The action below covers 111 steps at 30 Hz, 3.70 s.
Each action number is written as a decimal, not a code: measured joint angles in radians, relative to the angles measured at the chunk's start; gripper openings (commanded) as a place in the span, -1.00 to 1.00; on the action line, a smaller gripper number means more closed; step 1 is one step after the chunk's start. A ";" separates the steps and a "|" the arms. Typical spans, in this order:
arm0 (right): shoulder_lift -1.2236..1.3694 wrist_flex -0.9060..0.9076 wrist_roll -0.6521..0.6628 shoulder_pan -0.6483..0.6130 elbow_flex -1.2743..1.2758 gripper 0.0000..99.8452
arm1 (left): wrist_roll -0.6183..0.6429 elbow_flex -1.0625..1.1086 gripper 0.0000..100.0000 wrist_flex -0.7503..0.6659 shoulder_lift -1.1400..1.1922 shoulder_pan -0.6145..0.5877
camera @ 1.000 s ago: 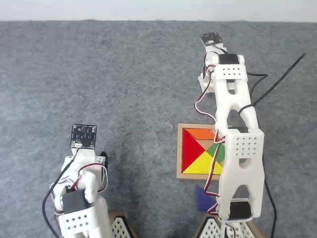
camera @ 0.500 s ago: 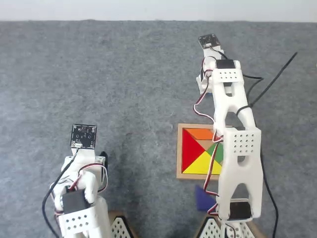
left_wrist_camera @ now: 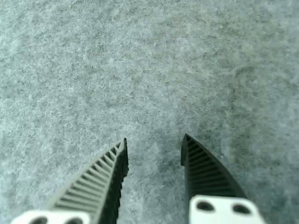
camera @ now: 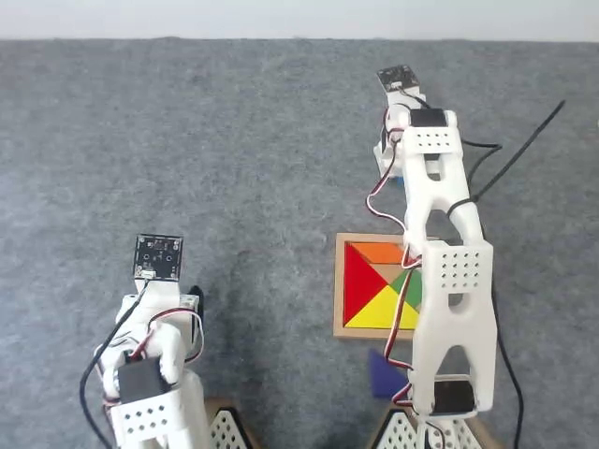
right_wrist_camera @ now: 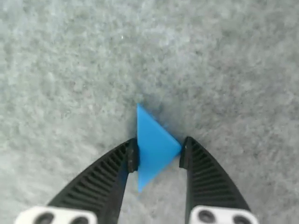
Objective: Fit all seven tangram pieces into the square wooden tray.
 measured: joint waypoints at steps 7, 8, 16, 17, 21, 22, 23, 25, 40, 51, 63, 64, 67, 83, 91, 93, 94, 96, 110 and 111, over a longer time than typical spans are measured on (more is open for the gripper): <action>-0.068 0.215 0.083 -0.002 0.002 -0.74 | 0.000 0.000 -0.63 0.000 0.000 0.000; -0.091 0.265 0.118 -0.002 -0.003 -0.74 | 0.000 0.000 -0.63 0.000 0.000 0.000; -0.330 0.434 0.344 0.098 -0.017 -0.74 | 0.000 0.000 -0.63 0.000 0.000 0.000; -0.362 0.434 0.373 0.121 0.003 -0.74 | 0.000 0.000 -0.63 0.000 0.000 0.000; -0.463 0.434 0.489 0.183 0.143 -0.74 | 0.000 0.000 -0.63 0.000 0.000 0.000; -0.483 0.434 0.522 0.192 0.192 -0.74 | 0.000 0.000 -0.63 0.000 0.000 0.000; -0.503 0.434 0.554 0.198 0.238 -0.74 | 0.000 0.000 -0.63 0.000 0.000 0.000; -0.540 0.434 0.609 0.210 0.338 -0.74 | 0.000 0.000 -0.63 0.000 0.000 0.000; -1.002 0.206 0.736 0.305 1.120 -0.74 | 0.000 0.000 -0.63 0.000 0.000 0.000; -1.088 0.104 0.663 0.181 1.293 -0.74 | 0.000 0.000 -0.63 0.000 0.000 0.000; -1.102 -0.038 0.342 0.178 1.487 -0.74 | 0.000 0.000 -0.63 0.000 0.000 0.000; -1.102 -0.057 0.319 0.178 1.514 -0.74 | 0.000 0.000 -0.63 0.000 0.000 0.000; -1.108 -0.089 0.264 0.178 1.556 -0.74 | 0.000 0.000 -0.63 0.000 0.000 0.000; -1.115 -0.097 0.778 0.170 1.432 -0.84 | 0.000 0.000 -0.63 0.000 0.000 0.000; -1.115 0.025 1.432 0.121 1.432 -0.85 | 0.000 0.000 -0.63 0.000 0.000 0.000; -1.115 0.066 1.565 0.115 1.432 -0.85 | 0.000 0.000 -0.63 0.000 0.000 0.000; -1.115 0.084 1.629 0.115 1.432 -0.85 | 0.000 0.000 -0.63 0.000 0.000 0.000; -1.115 0.110 1.746 0.121 1.432 -0.85 | 0.000 0.000 -0.63 0.000 0.000 0.000; -1.115 0.051 2.297 0.118 1.432 -0.85 | 0.000 0.000 -0.63 0.000 0.000 0.000; -1.115 0.048 2.317 0.115 1.432 -0.85 | 0.000 0.000 -0.63 0.000 0.000 0.000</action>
